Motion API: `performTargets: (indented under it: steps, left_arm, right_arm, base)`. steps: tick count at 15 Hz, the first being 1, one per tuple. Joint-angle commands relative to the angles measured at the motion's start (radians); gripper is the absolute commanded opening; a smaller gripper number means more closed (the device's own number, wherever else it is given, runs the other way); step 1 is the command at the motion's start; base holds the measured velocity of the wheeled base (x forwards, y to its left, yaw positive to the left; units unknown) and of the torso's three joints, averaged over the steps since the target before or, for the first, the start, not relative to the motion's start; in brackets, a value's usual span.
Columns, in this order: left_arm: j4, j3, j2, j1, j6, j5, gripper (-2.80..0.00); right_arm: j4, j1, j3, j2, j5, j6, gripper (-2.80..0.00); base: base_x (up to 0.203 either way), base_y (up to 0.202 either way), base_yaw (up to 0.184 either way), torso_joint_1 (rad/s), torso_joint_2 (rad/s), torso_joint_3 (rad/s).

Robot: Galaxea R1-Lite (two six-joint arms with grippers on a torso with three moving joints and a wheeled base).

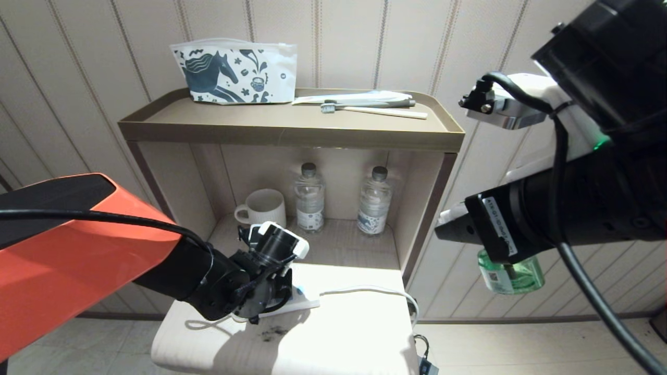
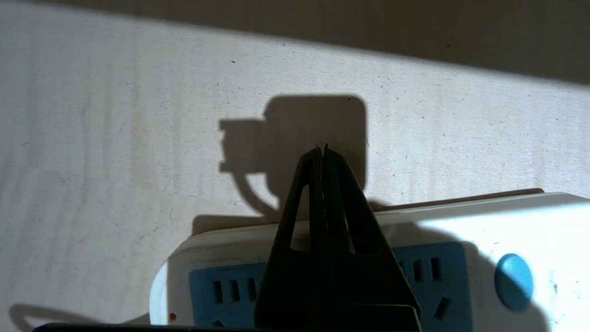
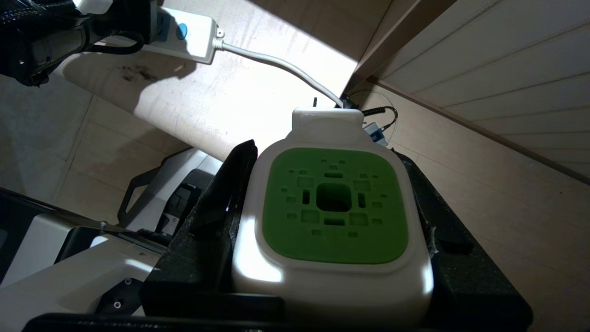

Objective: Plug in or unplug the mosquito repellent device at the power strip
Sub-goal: Insert the plug into the socket

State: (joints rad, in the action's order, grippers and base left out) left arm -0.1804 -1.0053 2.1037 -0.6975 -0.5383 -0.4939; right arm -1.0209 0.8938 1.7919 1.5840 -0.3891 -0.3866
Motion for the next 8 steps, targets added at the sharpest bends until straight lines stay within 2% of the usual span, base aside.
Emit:
performTargets:
  steps: [1,5,8]
  left_arm:
    - [-0.001,-0.001,-0.004,-0.018,-0.009,-0.004,-2.8]
    - [0.001,-0.01,-0.001,-0.064,-0.014,-0.004,-2.8]
    - [-0.001,-0.011,-0.004,-0.068,-0.015,-0.003,-2.8]
  right_arm:
    - [-0.005,0.0,0.0,0.0,-0.002,-0.003,-2.8]
    - [-0.005,0.0,-0.008,-0.004,-0.002,-0.003,-2.8]
    - [-0.005,0.0,-0.011,-0.004,-0.002,-0.003,-2.8]
  base:
    - [0.0,0.0,0.0,0.0,0.0,0.0]
    - [0.0,0.0,0.0,0.0,0.0,0.0]
    - [0.0,0.0,0.0,0.0,0.0,0.0]
